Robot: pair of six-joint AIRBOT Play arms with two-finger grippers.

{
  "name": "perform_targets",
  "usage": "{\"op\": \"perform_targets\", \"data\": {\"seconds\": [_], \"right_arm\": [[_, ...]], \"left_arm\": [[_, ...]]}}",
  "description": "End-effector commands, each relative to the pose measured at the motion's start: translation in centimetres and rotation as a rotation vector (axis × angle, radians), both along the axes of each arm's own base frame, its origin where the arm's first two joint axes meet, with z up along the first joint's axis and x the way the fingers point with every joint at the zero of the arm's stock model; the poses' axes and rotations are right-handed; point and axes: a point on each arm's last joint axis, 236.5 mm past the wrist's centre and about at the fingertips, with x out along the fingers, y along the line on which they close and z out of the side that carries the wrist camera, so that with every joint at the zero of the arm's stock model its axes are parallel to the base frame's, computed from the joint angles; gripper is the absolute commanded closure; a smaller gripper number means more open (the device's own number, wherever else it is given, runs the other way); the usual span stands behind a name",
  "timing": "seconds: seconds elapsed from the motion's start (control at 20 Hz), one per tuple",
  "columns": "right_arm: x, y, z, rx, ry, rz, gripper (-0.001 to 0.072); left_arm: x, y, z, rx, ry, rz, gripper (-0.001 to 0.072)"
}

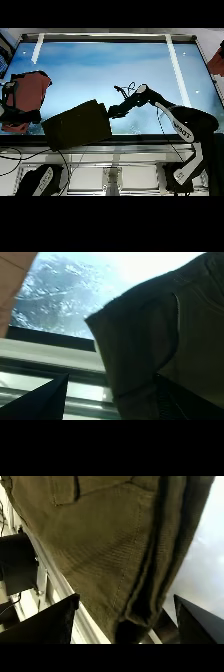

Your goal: Fold the clothes and pants, and hang the long-sleeved shirts on hangers.

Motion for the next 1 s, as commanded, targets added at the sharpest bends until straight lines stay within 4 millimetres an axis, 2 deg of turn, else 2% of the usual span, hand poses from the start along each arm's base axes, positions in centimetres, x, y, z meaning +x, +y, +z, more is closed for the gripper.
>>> {"op": "perform_targets", "data": {"seconds": [0.0,0.1,0.2,0.25,0.4,0.45,0.5,0.55,0.65,0.75,0.8,0.95], "right_arm": [[-1.2,1.6,-1.9,-0.014,0.056,-0.002,0.0029],[-1.8,2.4,-2.9,-0.04,0.075,-0.01,0.0034],[-2.2,3.1,-3.4,-0.06,0.091,-0.02,0.0074],[-2.2,3.3,-3.4,-0.065,0.097,-0.023,0.0106],[-1.1,3.9,-2.8,-0.067,0.065,-0.034,0.0122],[-0.8,4.1,-2.8,-0.08,0.052,-0.038,0.0184],[-0.7,4.2,-3.0,-0.095,0.036,-0.036,0.0213],[-0.9,4.4,-3.2,-0.103,0.022,-0.026,0.0236],[-1.6,5.0,-3.6,-0.118,-0.002,0.0,0.0349],[-2.2,5.8,-4.0,-0.127,-0.028,0.018,0.0585],[-2.3,6.1,-4.0,-0.126,-0.038,0.021,0.0651],[-0.9,6.1,-2.7,-0.11,-0.069,0.03,0.0696]], "left_arm": [[-0.7,-1.4,-0.5,-0.124,0.003,-0.008,0.0105],[-1.1,-1.5,-1.2,-0.128,0.02,-0.008,0.0105],[-1.4,-1.6,-1.8,-0.134,0.037,-0.007,0.0105],[-1.6,-1.6,-2.1,-0.137,0.045,-0.006,0.0105],[-2.0,-1.8,-2.8,-0.143,0.064,-0.005,0.0105],[-2.0,-1.8,-2.9,-0.144,0.067,-0.005,0.0105],[-2.1,-1.8,-2.9,-0.144,0.067,-0.005,0.0105],[-2.1,-1.8,-3.0,-0.145,0.069,-0.004,0.0105],[-2.0,-1.8,-3.0,-0.143,0.063,-0.004,0.0105],[-1.8,-1.7,-2.9,-0.141,0.057,-0.003,0.0105],[-1.8,-1.7,-2.9,-0.141,0.056,-0.003,0.0105],[-1.7,-1.7,-2.9,-0.138,0.053,-0.007,0.0106]]}}
